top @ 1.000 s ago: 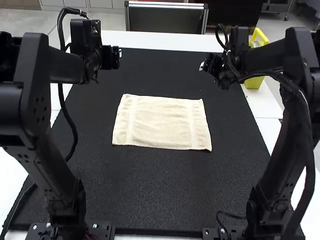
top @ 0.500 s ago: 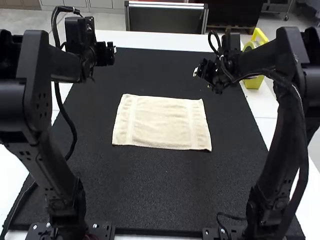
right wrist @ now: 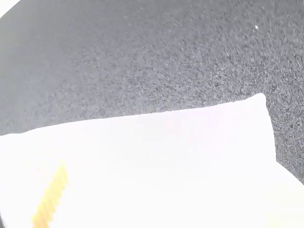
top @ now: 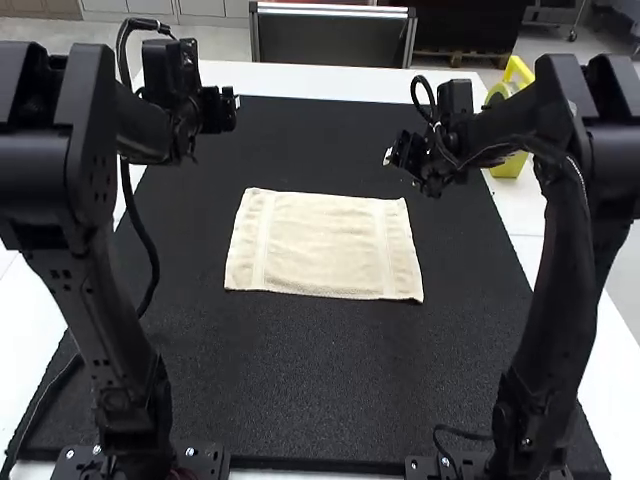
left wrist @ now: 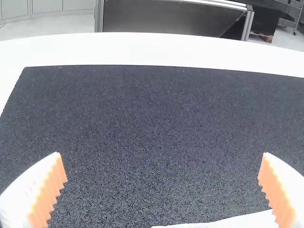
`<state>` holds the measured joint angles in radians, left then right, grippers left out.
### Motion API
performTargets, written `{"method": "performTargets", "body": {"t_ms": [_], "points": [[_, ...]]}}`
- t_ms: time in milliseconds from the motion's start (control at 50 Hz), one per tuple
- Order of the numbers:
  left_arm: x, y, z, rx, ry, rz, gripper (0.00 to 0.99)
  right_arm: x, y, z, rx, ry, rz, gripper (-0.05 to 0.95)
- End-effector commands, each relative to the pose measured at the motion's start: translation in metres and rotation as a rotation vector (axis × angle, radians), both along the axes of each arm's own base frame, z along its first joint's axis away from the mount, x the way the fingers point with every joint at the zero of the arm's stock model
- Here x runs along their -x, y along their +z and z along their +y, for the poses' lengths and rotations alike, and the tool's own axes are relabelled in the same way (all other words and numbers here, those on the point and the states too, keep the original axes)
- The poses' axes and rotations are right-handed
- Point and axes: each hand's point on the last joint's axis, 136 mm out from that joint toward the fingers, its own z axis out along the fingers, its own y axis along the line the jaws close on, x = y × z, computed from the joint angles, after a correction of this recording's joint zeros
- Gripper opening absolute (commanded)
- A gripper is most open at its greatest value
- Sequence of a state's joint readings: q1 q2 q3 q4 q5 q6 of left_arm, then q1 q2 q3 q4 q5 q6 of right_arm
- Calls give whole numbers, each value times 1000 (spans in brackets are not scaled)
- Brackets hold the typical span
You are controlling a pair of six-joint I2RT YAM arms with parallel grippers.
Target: Fold the towel.
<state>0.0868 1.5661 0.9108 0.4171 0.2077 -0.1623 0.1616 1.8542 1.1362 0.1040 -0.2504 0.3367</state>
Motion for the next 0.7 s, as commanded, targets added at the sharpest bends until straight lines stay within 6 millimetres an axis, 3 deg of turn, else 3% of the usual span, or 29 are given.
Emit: {"method": "performTargets", "body": {"t_ms": [0,220,460,680], "points": [[-11,15,-6,9,-23,-35,959,-17,22,3,-1,6,-65,895],[-21,1,-6,19,-29,10,957,-30,23,-9,-4,-22,-70,893],[-21,-1,-6,23,-26,15,957,-34,19,-28,5,-62,-65,895],[-20,2,-6,31,-24,16,957,-35,20,-31,15,-77,-69,895]]}}
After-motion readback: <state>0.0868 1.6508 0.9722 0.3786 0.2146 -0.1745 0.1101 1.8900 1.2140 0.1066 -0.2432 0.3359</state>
